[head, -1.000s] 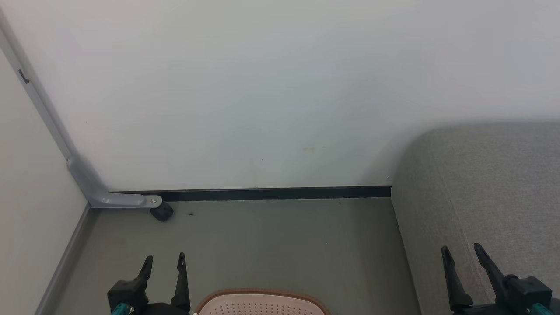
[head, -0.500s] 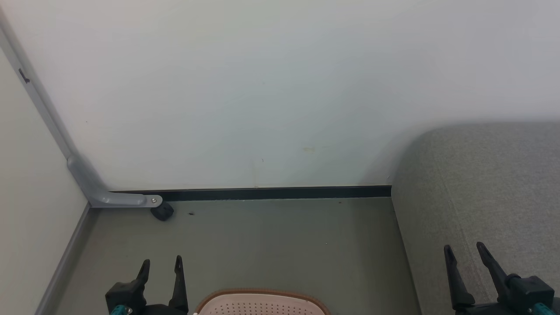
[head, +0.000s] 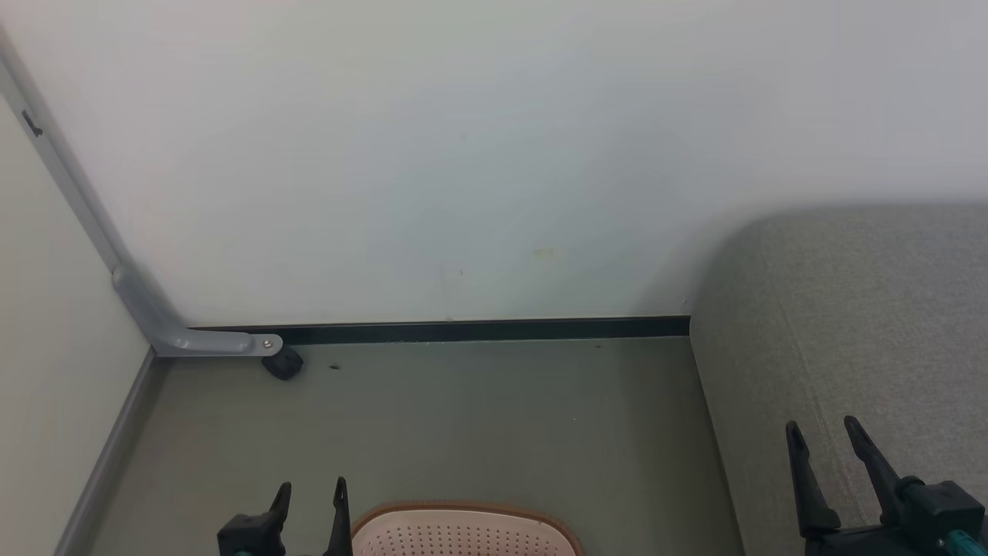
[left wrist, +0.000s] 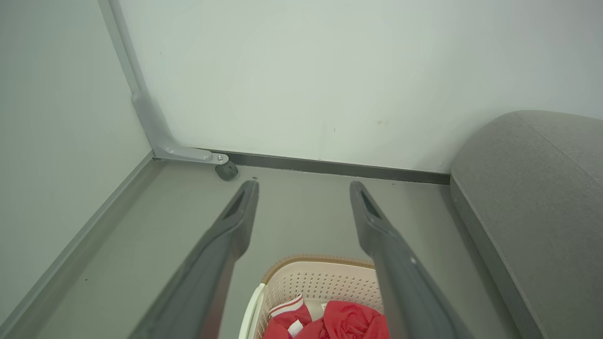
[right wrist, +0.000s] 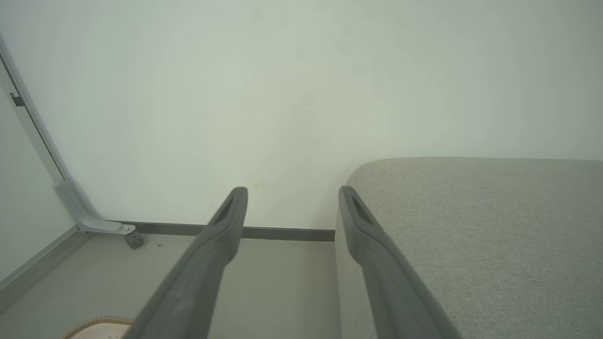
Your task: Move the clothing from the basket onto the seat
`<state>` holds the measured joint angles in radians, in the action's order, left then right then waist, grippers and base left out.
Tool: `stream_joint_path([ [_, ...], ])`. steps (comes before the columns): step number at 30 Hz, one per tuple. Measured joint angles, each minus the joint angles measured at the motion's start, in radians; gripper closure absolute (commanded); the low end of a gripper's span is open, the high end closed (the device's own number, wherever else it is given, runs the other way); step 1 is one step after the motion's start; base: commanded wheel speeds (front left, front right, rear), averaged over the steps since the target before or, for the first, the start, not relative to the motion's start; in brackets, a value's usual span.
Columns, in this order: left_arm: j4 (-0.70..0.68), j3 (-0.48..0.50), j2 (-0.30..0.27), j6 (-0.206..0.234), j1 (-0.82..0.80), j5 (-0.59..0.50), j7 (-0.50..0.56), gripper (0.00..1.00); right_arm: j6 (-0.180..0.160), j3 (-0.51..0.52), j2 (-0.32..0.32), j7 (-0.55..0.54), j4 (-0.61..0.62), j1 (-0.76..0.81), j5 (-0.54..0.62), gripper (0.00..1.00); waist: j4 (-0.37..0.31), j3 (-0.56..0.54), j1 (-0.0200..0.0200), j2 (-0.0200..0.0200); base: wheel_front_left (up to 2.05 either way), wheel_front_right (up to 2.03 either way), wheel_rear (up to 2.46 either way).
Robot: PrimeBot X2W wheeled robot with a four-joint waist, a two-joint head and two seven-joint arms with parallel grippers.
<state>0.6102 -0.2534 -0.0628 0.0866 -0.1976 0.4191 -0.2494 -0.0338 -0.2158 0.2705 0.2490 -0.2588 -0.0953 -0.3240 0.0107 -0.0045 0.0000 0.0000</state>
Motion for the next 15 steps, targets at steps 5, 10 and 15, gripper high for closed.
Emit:
stream_joint_path([
  [5, 0.038, -0.015, 0.004, -0.008, 0.0, 0.001, 0.0, 0.0, 0.0, 0.001, -0.004, 0.0, 0.022, -0.01, 0.009, 0.0, -0.007, 0.022, 0.0, 0.0, 0.0, 0.0, 0.0],
  [10, 0.074, -0.035, 0.009, -0.009, 0.0, 0.002, 0.0, 0.0, 0.005, 0.003, -0.011, 0.0, 0.063, -0.051, 0.015, 0.0, -0.019, 0.055, 0.0, 0.0001, 0.0, 0.0, 0.0],
  [15, 0.103, -0.063, 0.013, -0.017, -0.002, 0.002, 0.002, 0.0, 0.007, 0.005, -0.013, 0.0, 0.096, -0.079, 0.017, 0.0, -0.031, 0.088, 0.0, 0.0, 0.0, 0.0, 0.0],
])
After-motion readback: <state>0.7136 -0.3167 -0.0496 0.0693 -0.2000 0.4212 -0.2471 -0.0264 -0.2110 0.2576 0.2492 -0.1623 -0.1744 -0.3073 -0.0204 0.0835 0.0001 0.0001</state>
